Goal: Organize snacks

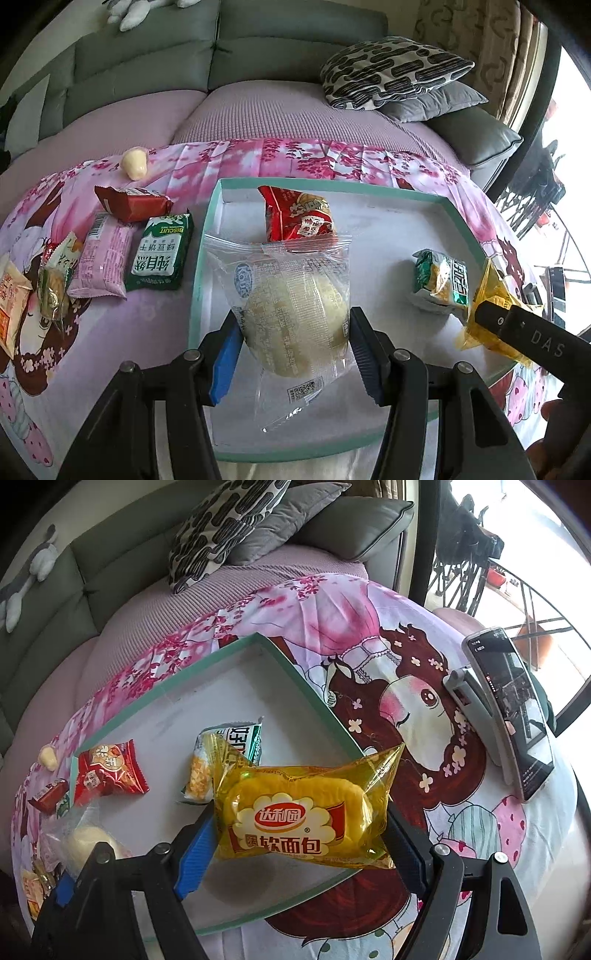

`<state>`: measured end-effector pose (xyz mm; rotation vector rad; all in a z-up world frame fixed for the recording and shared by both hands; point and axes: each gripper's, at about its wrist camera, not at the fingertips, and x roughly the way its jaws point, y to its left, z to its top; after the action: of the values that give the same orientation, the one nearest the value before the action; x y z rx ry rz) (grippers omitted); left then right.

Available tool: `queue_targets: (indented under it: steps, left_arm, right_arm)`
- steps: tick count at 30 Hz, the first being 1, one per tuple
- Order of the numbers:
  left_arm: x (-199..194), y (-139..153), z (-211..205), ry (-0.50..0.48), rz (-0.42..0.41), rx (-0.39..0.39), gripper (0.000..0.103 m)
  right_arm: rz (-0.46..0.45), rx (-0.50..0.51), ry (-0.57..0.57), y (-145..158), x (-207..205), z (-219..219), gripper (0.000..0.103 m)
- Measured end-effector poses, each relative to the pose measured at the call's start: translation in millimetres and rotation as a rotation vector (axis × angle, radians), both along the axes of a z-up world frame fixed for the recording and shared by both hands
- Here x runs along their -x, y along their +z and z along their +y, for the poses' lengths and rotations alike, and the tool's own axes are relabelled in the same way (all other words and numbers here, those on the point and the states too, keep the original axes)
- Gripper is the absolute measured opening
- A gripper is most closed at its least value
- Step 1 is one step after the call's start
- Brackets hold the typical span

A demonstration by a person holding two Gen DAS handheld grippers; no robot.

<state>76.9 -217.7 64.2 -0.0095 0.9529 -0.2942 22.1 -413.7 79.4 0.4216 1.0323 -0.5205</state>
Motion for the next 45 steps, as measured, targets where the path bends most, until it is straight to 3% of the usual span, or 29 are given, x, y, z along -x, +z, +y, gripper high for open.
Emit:
queue_targets:
  steps: [2,4,6,12,13,14,18,32,45]
  left_arm:
    - [0.0,0.8,0.5,-0.001,-0.003,0.005,0.061]
    - [-0.4,2.6,1.9,0.003,-0.014,0.015,0.085]
    - [0.3,4.9,4.0,0.016,-0.031,0.018,0.092]
    - [-2.6,6.8,12.3,0.054,-0.036,0.027,0.092]
    - [-2.9,7.3,13.4,0.058,-0.038,0.029,0.092]
    - [-3.0,8.3,14.9,0.064,-0.042,0.033,0.092]
    - [-3.2,11.6,22.7,0.099,-0.065,0.045,0.098]
    - [-10.4,11.8,59.4,0.238,-0.060,0.095,0.103]
    - [-10.9,14.9,74.7,0.278,-0.060,0.096,0.103]
  right_arm:
    - [-0.005,-0.014,0.001,-0.7,-0.2,-0.9,0.086]
    - [-0.015,-0.039,-0.002,-2.2,0.4,-2.8,0.087]
    - [-0.016,-0.050,-0.007,-3.7,0.8,-3.7,0.088]
    - [-0.036,-0.063,-0.021,-2.7,2.6,-5.1,0.091]
    - [-0.044,-0.070,-0.028,-2.5,3.7,-6.1,0.101]
    - [-0.048,-0.075,-0.034,-2.4,4.4,-6.5,0.103]
    - [-0.052,-0.090,-0.039,-3.6,4.3,-7.7,0.103]
    - [-0.058,-0.078,-0.019,-1.8,2.6,-2.7,0.103]
    - [-0.107,-0.042,0.010,19.3,5.7,7.8,0.103]
